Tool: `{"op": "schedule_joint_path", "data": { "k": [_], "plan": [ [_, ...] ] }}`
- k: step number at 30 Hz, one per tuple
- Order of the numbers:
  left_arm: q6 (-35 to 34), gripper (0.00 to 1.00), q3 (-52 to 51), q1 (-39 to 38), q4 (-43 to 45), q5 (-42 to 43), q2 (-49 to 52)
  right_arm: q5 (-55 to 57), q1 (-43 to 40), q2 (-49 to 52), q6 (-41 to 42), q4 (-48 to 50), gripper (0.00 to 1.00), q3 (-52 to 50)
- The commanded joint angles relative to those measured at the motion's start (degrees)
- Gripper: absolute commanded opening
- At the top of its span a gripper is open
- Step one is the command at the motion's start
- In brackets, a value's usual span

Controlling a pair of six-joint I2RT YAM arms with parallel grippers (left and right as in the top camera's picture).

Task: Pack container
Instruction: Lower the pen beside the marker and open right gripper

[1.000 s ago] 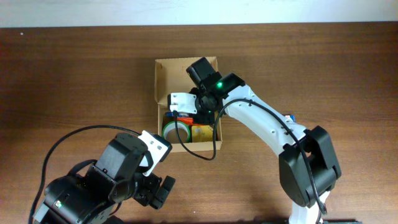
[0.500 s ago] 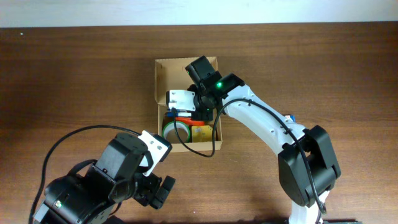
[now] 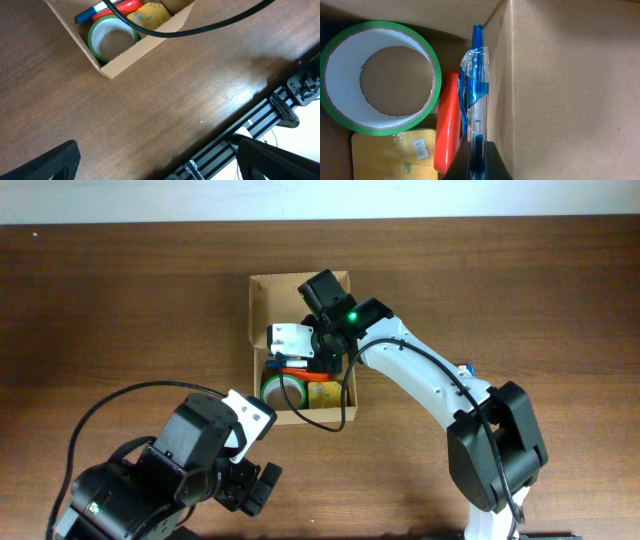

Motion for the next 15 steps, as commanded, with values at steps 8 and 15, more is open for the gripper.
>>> {"op": "schedule_joint_path", "data": {
  "k": [8,15],
  "plan": [
    [-0.4,1.0,0.9,-0.1,0.0,0.6,-0.2,1.4,0.3,1.1,-0.3,0.2,0.29,0.9],
    [-0.4,1.0,0.9,-0.1,0.0,0.6,-0.2,2.2,0.3,0.4,6.4,-0.3,0.28,1.0]
  ]
}}
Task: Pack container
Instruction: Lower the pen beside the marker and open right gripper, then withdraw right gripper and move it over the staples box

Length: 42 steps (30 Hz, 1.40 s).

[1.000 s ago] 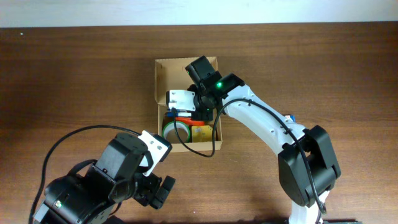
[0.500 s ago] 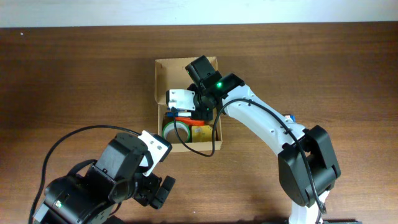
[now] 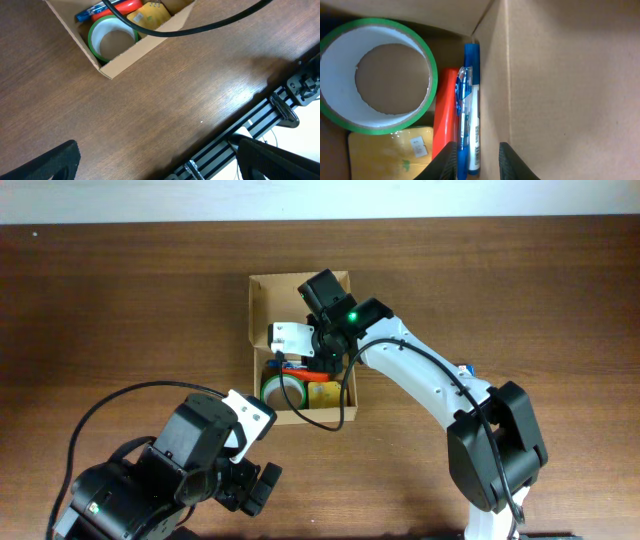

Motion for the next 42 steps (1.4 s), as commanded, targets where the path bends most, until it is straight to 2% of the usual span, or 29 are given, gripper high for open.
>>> {"op": "schedule_joint_path", "data": {
  "k": [1,4,7,8,14,21,30,37,42],
  "plan": [
    [-0.4,1.0,0.9,-0.1,0.0,0.6,-0.2,1.3,0.3,-0.2,6.4,-0.7,0.27,1.0],
    [-0.4,1.0,0.9,-0.1,0.0,0.6,-0.2,1.3,0.2,-2.6,10.9,-1.8,0.21,1.0],
    [-0.4,1.0,0.9,-0.1,0.0,0.6,-0.2,1.3,0.2,-6.2,14.9,-2.9,0.04,1.0],
    [-0.4,1.0,0.9,-0.1,0.0,0.6,-0.2,1.3,0.2,-7.7,16.2,-3.5,0.04,1.0],
    [-0.4,1.0,0.9,-0.1,0.0,0.6,-0.2,1.3,0.1,-17.2,22.6,-7.2,0.04,1.0],
    [-0.4,1.0,0.9,-0.1,0.0,0.6,-0.2,1.9,-2.7,-26.8,22.8,-15.0,0.04,1.0],
    [-0.4,0.99,0.9,-0.1,0.0,0.6,-0.2,1.8,-17.8,-28.9,32.9,-21.4,0.04,1.0],
    [-0.4,1.0,0.9,-0.1,0.0,0.6,-0.2,1.8,-30.1,-28.9,33.9,-24.2,0.04,0.7],
    [-0.4,1.0,0.9,-0.1,0.0,0.6,-0.2,1.8,-35.5,-28.9,35.9,-23.3,0.04,-4.5]
  ]
}}
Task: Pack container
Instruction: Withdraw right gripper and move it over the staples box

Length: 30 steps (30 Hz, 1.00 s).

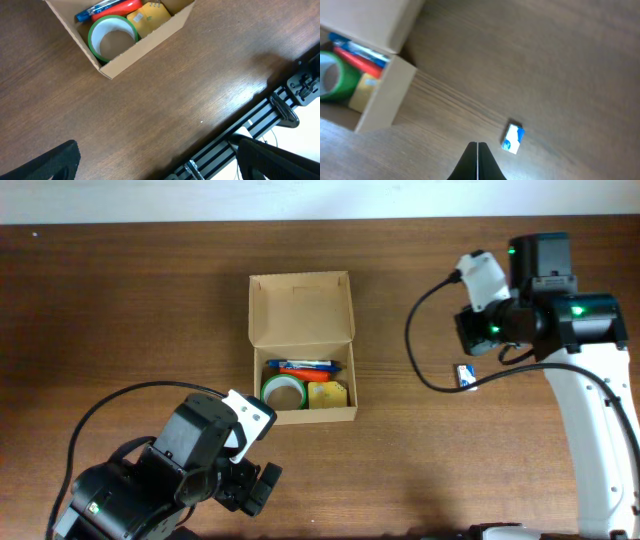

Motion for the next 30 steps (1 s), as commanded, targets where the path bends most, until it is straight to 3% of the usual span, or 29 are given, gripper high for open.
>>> {"op": "schedule_joint_path", "data": {
  "k": [1,3,8,10,12,25,30],
  "plan": [
    [-0.4,1.0,0.9,-0.1,0.0,0.6,-0.2,0.1,-2.9,-0.3,2.0,1.3,0.05,-4.9],
    [-0.4,0.99,0.9,-0.1,0.0,0.6,-0.2,0.1,-4.0,-0.3,1.9,3.4,0.19,-8.3],
    [-0.4,0.99,0.9,-0.1,0.0,0.6,-0.2,2.0,-5.2,-0.3,2.3,9.5,0.26,-17.0],
    [-0.4,0.99,0.9,-0.1,0.0,0.6,-0.2,4.6,-5.6,-0.3,4.7,12.4,0.39,-20.1],
    [-0.4,1.0,0.9,-0.1,0.0,0.6,-0.2,6.3,-6.0,-0.3,7.2,15.3,0.45,-22.9],
    [-0.4,1.0,0.9,-0.1,0.0,0.6,-0.2,7.5,-8.9,5.3,9.4,24.0,0.66,-29.2],
    [-0.4,0.99,0.9,-0.1,0.0,0.6,-0.2,7.4,-8.9,10.0,9.4,25.2,0.67,-29.2]
  ]
}}
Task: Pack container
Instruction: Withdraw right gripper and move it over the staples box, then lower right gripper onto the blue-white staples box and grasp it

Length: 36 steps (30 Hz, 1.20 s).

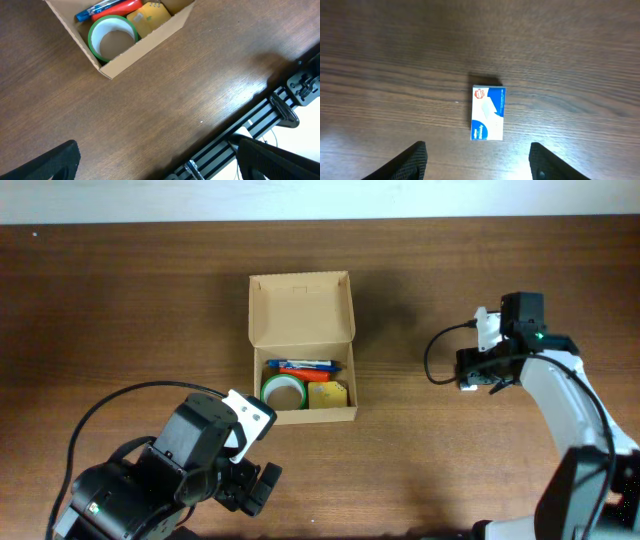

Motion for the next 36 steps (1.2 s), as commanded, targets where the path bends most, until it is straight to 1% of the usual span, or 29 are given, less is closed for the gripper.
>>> {"op": "schedule_joint_path", "data": {
  "k": [1,12,23,28,32,35,36],
  "plan": [
    [-0.4,0.99,0.9,-0.1,0.0,0.6,-0.2,0.9,-0.5,3.1,0.4,0.7,0.67,-0.6],
    [-0.4,1.0,0.9,-0.1,0.0,0.6,-0.2,0.9,-0.5,9.4,0.4,3.3,0.67,-0.6],
    [-0.4,0.99,0.9,-0.1,0.0,0.6,-0.2,0.2,-0.5,11.1,0.5,6.4,0.67,-0.6],
    [-0.4,0.99,0.9,-0.1,0.0,0.6,-0.2,0.2,-0.5,12.4,0.5,6.4,0.65,-0.6],
    [-0.4,0.99,0.9,-0.1,0.0,0.6,-0.2,0.2,-0.5,12.5,0.5,6.4,0.5,-0.6],
    [-0.4,1.0,0.9,-0.1,0.0,0.6,-0.2,0.0,-0.5,12.5,0.5,6.4,0.42,-0.6],
    [-0.4,0.99,0.9,-0.1,0.0,0.6,-0.2,0.0,-0.5,12.5,0.5,6.4,0.42,-0.6]
  ]
}}
